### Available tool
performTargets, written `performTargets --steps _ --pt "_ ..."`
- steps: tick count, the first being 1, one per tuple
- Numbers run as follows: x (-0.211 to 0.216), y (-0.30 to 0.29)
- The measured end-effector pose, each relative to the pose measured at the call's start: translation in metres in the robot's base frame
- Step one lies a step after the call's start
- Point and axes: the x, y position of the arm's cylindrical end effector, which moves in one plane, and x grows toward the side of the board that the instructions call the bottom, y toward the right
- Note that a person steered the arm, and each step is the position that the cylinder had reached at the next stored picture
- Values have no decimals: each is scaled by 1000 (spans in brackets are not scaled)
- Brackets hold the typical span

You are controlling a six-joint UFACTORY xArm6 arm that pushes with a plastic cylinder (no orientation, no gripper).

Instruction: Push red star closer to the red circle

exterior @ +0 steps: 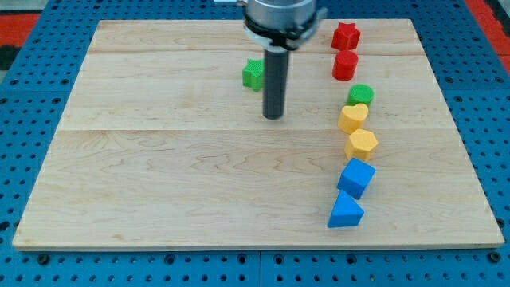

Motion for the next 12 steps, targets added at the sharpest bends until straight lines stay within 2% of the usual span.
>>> performTargets --steps 3,5,8,9,10,12 --pt "-99 -2" --pt "-204 66" --pt "-203 122" --pt "-203 164" --pt "-199 166" --pt "-161 161"
